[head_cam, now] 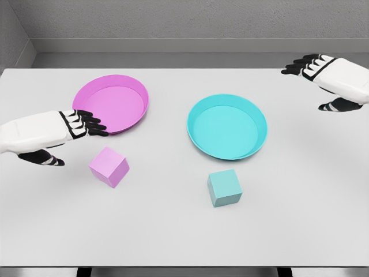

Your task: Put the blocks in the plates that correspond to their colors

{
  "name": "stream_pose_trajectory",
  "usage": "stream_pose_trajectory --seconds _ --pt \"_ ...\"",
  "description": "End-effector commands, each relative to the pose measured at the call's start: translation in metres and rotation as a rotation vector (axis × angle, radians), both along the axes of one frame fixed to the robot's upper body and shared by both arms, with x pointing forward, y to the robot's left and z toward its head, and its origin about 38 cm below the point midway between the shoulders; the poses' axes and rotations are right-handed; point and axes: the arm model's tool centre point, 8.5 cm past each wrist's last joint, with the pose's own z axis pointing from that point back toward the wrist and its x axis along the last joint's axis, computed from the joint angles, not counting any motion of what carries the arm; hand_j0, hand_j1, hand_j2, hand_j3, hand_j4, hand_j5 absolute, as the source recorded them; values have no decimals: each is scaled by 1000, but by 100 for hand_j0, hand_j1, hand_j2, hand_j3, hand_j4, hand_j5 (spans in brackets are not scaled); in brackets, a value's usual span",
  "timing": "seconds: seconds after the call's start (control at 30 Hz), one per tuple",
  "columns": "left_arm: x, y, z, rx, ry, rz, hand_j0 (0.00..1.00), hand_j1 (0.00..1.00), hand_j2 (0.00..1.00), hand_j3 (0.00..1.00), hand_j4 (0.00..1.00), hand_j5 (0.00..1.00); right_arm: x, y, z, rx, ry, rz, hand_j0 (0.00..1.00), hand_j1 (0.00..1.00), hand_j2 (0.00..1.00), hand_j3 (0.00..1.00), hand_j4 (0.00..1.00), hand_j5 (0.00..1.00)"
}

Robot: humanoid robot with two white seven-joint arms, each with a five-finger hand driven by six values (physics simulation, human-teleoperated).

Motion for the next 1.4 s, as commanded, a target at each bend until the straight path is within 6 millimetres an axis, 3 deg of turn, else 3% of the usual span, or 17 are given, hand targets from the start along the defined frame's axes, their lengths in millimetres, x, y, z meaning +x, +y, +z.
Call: stream_pose_trajectory --seconds 0.0,0.1,0.23,0.27,0.3,0.33,0.47,0.57,0.67,0.8,1.07,1.2,1.37 --pt "0 0 -1 -2 7 2 100 100 100 100 100 100 -1 1 2 1 -3 4 100 100 100 100 100 100" --pt "0 -4 -4 18 22 -14 100 100 100 100 100 100 0 0 5 3 -10 2 100 100 100 100 100 100" --pt "-1 -23 -23 65 102 -75 100 100 100 100 100 100 -2 -8 13 -37 -15 -10 100 100 100 100 100 100" --pt "-2 -24 -26 64 114 -80 100 100 100 100 100 100 -7 -5 23 -77 -32 10 100 100 100 100 100 100" --pt "-4 -28 -29 37 137 -84 100 100 100 100 100 100 -15 13 31 -116 -57 72 100 100 100 100 100 100" --pt "-6 -30 -33 12 169 -85 100 100 100 100 100 100 -21 32 27 -167 -41 137 100 100 100 100 100 100" --pt "-3 -41 -32 -39 173 -102 100 100 100 100 100 100 -19 73 6 -354 60 304 100 100 100 100 100 100" --pt "0 -46 -32 -51 170 -95 100 100 100 100 100 100 -26 80 -4 -383 89 339 100 100 100 100 100 100" --pt "4 -42 -34 -33 169 -60 100 100 100 100 100 100 -33 86 -31 -425 174 377 100 100 100 100 100 100" --pt "14 -34 -46 10 205 94 100 100 100 100 100 100 -34 99 -39 -430 189 420 100 100 100 100 100 100" --pt "12 -44 -58 8 240 105 100 100 100 100 100 100 -31 135 -39 -465 175 522 100 100 100 100 100 100" --pt "11 -44 -60 12 244 106 100 100 100 100 100 100 -37 154 -52 -455 195 580 100 100 100 100 100 100" --pt "14 -42 -64 27 251 146 100 100 100 100 100 100 -36 163 -49 -439 179 597 100 100 100 100 100 100"
